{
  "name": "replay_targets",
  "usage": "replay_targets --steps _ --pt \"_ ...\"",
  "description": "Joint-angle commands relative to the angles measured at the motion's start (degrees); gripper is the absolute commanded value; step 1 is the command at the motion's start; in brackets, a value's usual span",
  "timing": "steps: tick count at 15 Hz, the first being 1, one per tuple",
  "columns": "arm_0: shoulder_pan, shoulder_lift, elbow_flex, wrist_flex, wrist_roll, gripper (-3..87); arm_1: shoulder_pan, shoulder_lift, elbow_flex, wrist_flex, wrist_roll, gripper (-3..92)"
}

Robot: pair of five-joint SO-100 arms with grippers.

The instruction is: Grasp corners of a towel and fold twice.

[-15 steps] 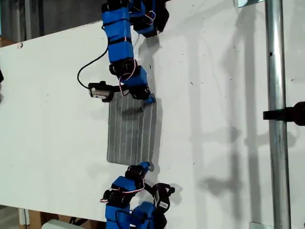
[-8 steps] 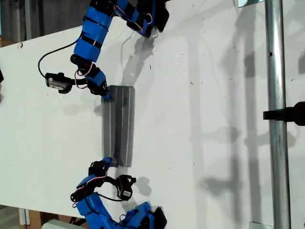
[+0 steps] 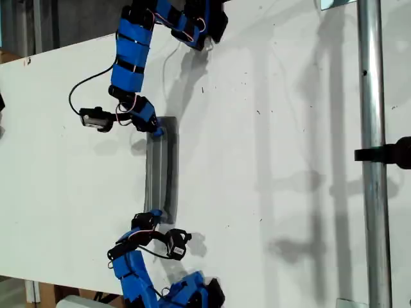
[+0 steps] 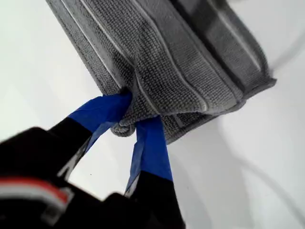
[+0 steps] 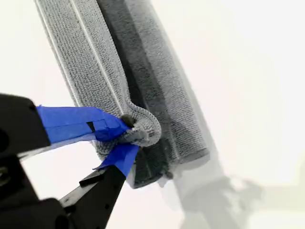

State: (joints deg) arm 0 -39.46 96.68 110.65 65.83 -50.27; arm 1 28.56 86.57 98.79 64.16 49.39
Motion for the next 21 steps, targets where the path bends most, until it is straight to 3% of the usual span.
replay_targets --steps 1,3,5,7,13,15,16,17,18,21 --pt "0.9 -3.1 0.6 -0.4 -2.1 -2.9 -1.5 -1.1 2.0 -0.7 2.5 -0.4" --pt "0.2 -3.2 -4.1 2.6 -0.4 -2.9 1.9 0.4 0.1 1.6 0.1 -0.4" --pt "-4.7 -4.7 -15.2 10.9 4.1 -2.9 7.6 2.0 -6.1 7.8 -4.5 -0.4" --pt "-5.4 -6.5 -17.6 14.9 5.3 -2.9 6.0 2.5 -3.4 7.3 -3.8 -0.4" --pt "0.8 -11.4 -3.9 4.6 -1.1 -2.9 -2.4 -4.7 5.5 -2.4 3.4 -0.4" --pt "1.7 -11.5 -1.7 4.3 -1.8 14.3 -2.9 -6.9 5.5 -2.8 4.6 -0.4" --pt "2.0 -10.0 -1.3 5.5 -1.7 23.4 -2.5 -6.6 5.5 -1.2 5.8 7.1" --pt "2.0 -6.9 -1.2 8.1 -1.7 28.6 -1.8 -5.2 3.9 4.0 6.8 27.8" --pt "2.0 -1.2 -1.4 12.0 -2.1 31.2 -1.4 -0.8 2.3 9.6 6.7 40.6" --pt "0.8 17.3 -5.1 24.1 -3.0 31.9 2.3 18.1 2.1 20.9 6.2 42.0"
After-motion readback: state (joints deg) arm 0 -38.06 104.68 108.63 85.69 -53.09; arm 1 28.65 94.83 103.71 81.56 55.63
